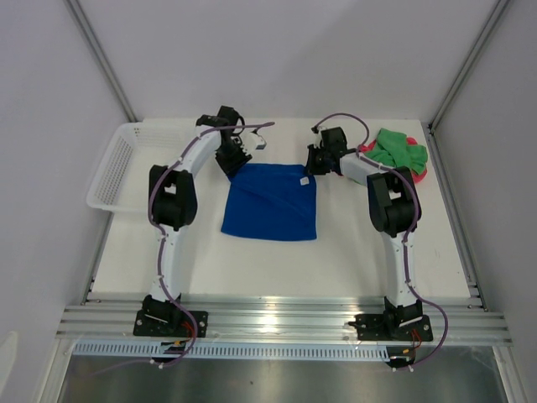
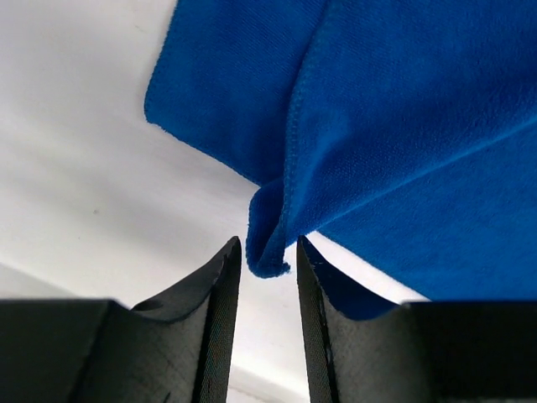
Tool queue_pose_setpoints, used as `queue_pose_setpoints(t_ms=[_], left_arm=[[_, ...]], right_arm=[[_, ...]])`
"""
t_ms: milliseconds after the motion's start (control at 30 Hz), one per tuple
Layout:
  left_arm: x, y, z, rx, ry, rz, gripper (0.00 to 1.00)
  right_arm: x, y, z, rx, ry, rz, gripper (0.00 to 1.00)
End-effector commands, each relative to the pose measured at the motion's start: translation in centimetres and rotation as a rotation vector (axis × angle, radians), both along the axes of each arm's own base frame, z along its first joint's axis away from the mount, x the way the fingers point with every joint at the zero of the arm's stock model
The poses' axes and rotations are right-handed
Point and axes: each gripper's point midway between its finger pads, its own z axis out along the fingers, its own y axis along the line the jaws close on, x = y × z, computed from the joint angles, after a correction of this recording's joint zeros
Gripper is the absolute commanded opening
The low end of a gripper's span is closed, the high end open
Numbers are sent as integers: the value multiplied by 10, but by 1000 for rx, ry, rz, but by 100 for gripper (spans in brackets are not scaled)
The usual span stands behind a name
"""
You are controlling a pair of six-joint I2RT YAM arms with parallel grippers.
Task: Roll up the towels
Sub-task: Fold the towel
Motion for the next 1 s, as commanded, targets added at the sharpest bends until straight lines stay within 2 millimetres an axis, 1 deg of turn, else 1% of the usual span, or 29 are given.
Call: queue_pose_setpoints(t_ms=[0, 67, 133, 167, 200, 267, 300, 333, 367, 400, 433, 467, 500, 600, 767, 933, 967], left_arm=[[1, -9, 4, 5, -8, -132, 37], [0, -8, 2, 19, 0, -154, 36], [-3, -7, 2, 45, 13, -183, 31], [-5, -6, 0, 54, 22, -191, 26], [-7, -5, -1, 64, 30, -195, 14], [-8, -2, -5, 76, 35, -190, 1], [-7, -2, -4, 76, 28, -174, 1], [-7, -3, -7, 73, 22, -167, 0], [-4, -3, -6, 68, 5, -158, 1], [-6, -3, -2, 60, -10, -134, 1], [2, -5, 1, 49, -54, -121, 1], [2, -6, 2, 43, -67, -110, 1], [5, -8, 14, 24, -103, -87, 1], [10, -11, 23, -4, -138, -47, 1], [16, -11, 29, -4, -168, -2, 0], [13, -10, 25, -10, -149, 27, 0], [13, -11, 28, -16, -152, 37, 1]], right_arm=[[-7, 3, 20, 6, -21, 16, 0], [-8, 2, 21, 7, -24, 18, 0], [-11, 2, 24, 10, -25, 23, 0], [-11, 3, 25, 12, -27, 25, 0], [-11, 3, 28, 14, -37, 26, 0], [-14, 1, 34, 17, -47, 25, 0], [-14, 0, 37, 19, -57, 22, 0], [-14, -2, 43, 21, -67, 15, 0], [-14, -5, 46, 23, -74, 9, 0], [-12, -5, 51, 29, -89, 4, 0], [-12, -8, 58, 31, -103, -2, 0], [-12, -9, 60, 32, -107, -6, 0], [-12, -10, 62, 33, -114, -9, 0], [-11, -14, 66, 23, -123, -16, 0], [-12, -16, 64, 15, -112, -16, 0], [-15, -17, 51, 9, -80, -16, 0], [-15, -16, 49, 10, -79, -18, 0]])
